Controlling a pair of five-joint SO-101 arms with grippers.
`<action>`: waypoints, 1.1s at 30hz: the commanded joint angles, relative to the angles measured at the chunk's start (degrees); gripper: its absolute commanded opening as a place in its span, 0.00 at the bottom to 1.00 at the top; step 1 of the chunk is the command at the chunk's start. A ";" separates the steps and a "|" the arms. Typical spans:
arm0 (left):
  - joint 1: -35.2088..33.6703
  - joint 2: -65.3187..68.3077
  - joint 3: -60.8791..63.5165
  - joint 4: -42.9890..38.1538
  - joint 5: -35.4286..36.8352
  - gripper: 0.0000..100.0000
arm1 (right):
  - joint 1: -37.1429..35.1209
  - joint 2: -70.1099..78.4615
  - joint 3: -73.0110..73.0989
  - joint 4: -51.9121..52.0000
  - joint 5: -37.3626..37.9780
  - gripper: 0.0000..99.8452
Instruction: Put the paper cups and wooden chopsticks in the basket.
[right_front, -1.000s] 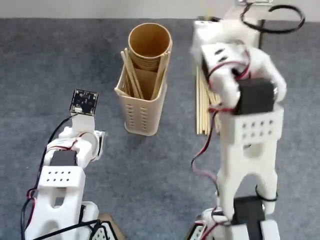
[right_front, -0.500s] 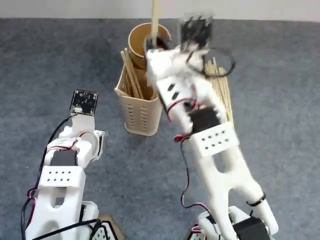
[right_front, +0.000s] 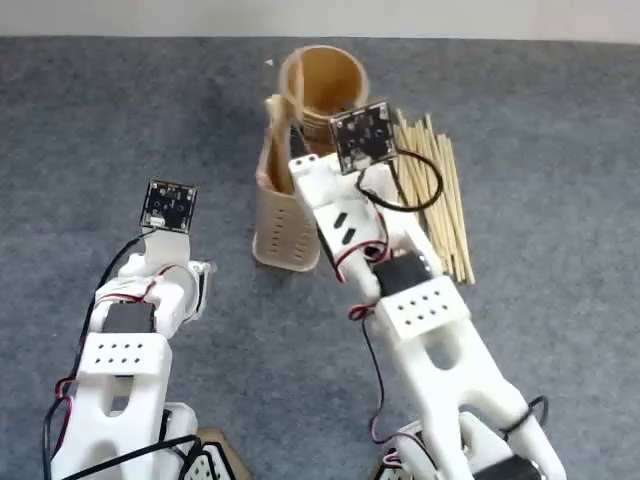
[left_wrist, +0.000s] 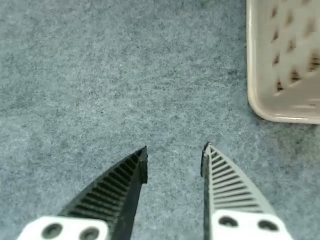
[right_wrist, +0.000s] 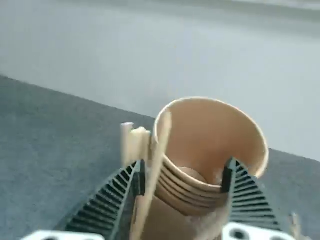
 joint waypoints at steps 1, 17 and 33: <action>0.75 -1.01 -0.31 -0.79 0.18 0.20 | -0.48 -7.52 -0.75 6.55 0.53 0.27; 0.75 -1.01 -0.31 -0.88 0.18 0.20 | 19.30 -13.32 -9.27 38.11 1.05 0.26; 0.75 -1.10 -0.22 -0.88 0.18 0.20 | 31.60 40.84 -24.40 34.59 22.24 0.26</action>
